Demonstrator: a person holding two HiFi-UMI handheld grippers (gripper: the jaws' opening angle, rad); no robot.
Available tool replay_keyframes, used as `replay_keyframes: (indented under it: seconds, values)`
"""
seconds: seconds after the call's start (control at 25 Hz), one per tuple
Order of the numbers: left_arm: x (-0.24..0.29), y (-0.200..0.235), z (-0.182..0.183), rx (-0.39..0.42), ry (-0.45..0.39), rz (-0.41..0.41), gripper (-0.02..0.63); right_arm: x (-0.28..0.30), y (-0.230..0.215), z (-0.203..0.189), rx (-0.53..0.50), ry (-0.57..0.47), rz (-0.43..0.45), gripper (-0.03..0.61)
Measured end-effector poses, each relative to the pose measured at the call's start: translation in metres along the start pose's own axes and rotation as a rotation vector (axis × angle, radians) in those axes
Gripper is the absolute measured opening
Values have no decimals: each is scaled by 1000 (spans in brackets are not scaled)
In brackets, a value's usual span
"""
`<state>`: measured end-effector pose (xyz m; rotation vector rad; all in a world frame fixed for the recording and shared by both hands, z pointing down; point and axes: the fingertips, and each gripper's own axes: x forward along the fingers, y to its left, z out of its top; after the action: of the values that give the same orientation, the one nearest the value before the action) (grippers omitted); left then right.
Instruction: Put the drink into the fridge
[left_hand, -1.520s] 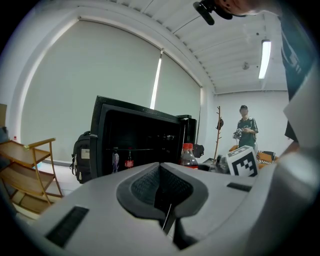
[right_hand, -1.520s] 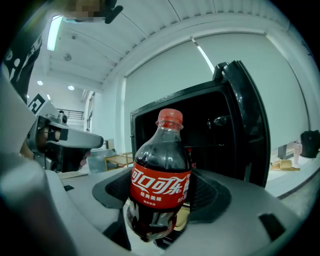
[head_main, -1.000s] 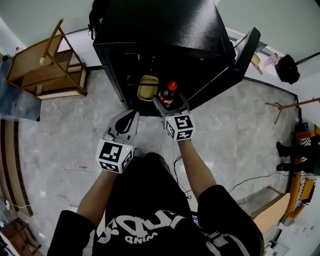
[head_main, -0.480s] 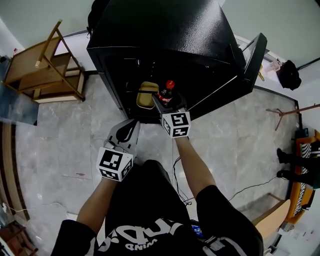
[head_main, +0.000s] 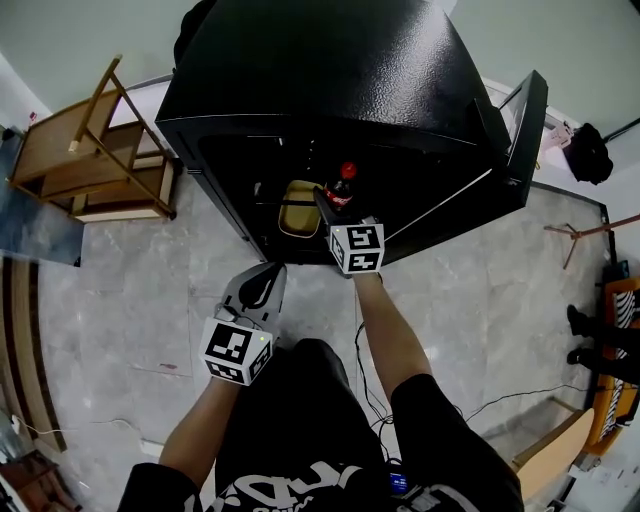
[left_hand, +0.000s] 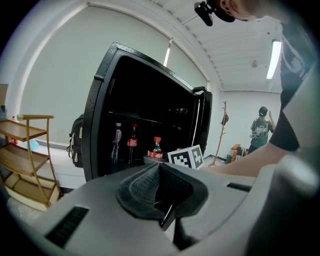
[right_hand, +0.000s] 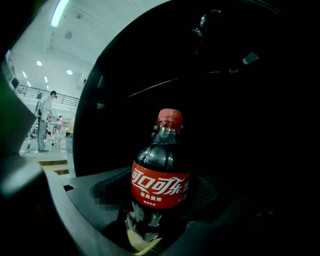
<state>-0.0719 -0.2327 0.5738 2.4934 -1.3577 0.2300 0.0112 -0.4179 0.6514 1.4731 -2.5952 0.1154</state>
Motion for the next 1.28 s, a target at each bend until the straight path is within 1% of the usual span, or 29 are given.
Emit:
replay_keyframes:
  seconds: [0.24,0.44,0.72,0.88,1.2,1.28]
  values:
    - [14,7,-12,-10,9,0,8,24,-13,-13,-26,11,-3,341]
    - [23,6,-18,-14,20,-7,8,38,-19,-21,-25,17,3,341]
    - [28,12,-24,-8,40,1,8,53,-20,-36,-36,37,2,341]
    - [29,19,-29,-16,52,20,8,60,-16,-43,-44,43,13,341]
    - [30,19,-34,-28,61,22,8,65,-20,-42,-18,30,-7,342]
    - [32,17,-33,-28,62,16,8,62,-23,-43,1,34,-15,342]
